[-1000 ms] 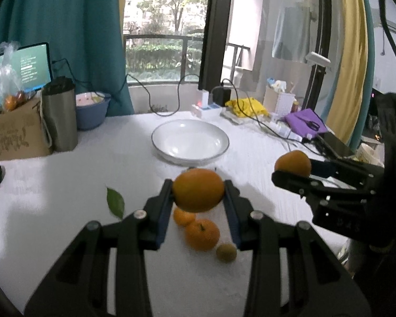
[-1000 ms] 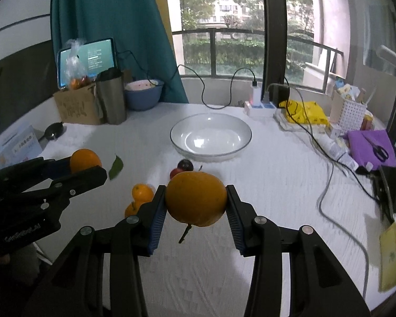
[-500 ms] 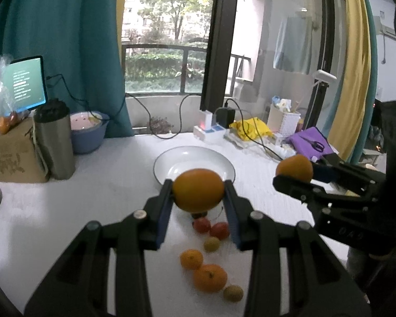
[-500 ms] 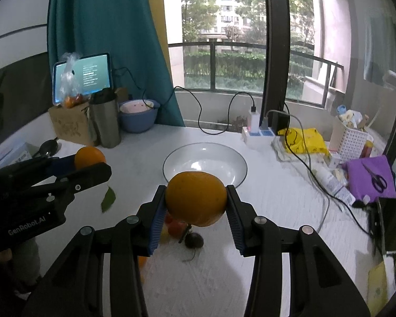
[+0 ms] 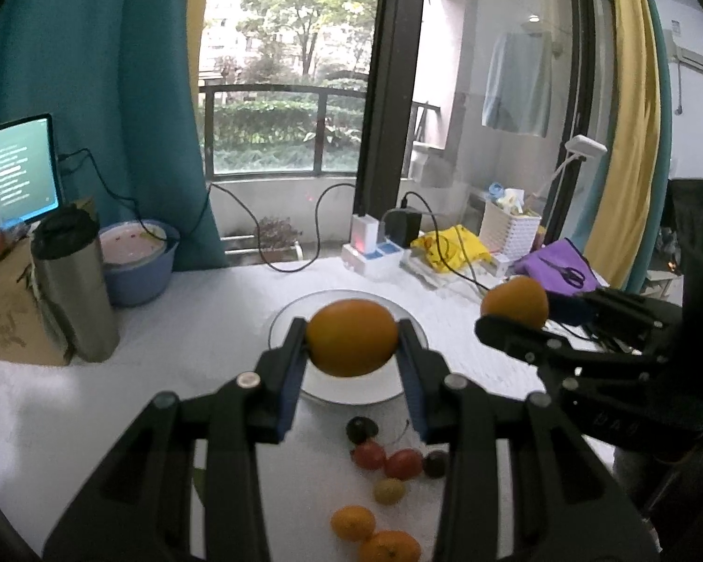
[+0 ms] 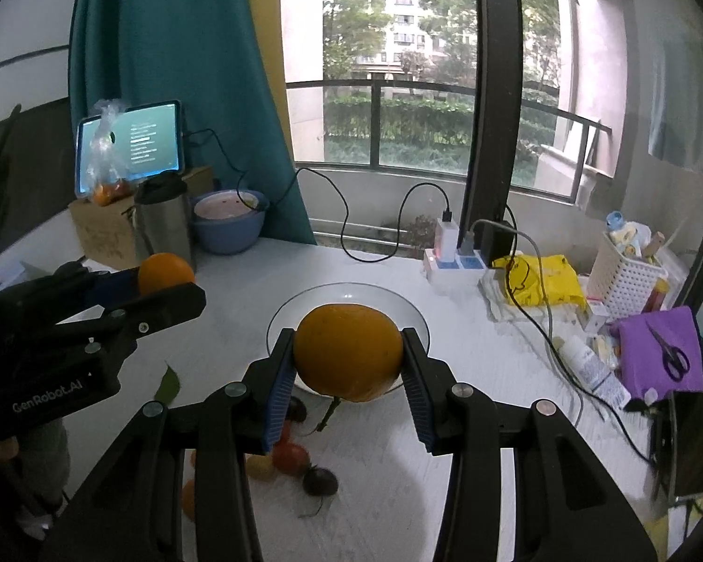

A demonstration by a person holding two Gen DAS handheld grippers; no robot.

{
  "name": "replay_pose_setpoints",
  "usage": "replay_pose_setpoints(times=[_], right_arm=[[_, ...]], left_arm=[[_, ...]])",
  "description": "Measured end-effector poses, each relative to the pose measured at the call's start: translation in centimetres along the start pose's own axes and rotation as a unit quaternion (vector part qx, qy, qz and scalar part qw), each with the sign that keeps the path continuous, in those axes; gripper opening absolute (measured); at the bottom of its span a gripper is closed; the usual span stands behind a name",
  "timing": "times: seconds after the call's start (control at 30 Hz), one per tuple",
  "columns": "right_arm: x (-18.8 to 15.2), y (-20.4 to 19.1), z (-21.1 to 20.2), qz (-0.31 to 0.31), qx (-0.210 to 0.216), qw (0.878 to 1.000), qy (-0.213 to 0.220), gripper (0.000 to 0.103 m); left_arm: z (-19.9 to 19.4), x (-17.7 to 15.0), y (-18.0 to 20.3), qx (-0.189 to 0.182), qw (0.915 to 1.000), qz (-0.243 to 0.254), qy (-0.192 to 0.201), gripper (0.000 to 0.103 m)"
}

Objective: Organize fruits
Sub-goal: 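Carry both held oranges over the white plate with both grippers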

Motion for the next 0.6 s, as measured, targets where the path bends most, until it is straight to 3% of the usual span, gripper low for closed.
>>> replay_pose_setpoints(times=[0.6], right_arm=[[3.4,1.6,5.8,-0.013,0.001,1.000,-0.003,0.046]], left_arm=[[5.6,2.4,-1.6,-0.013,0.9998,-0.002,-0.016,0.039]])
Point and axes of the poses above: each gripper's, at about its wrist camera, not at the fingertips, and z roughly the way its jaws point, y to its right, x to its top, the point moved 5 cm from there along z, roughly the way its jaws point, and after that the axes turned 3 degrees about -z, right-handed, at the moved point
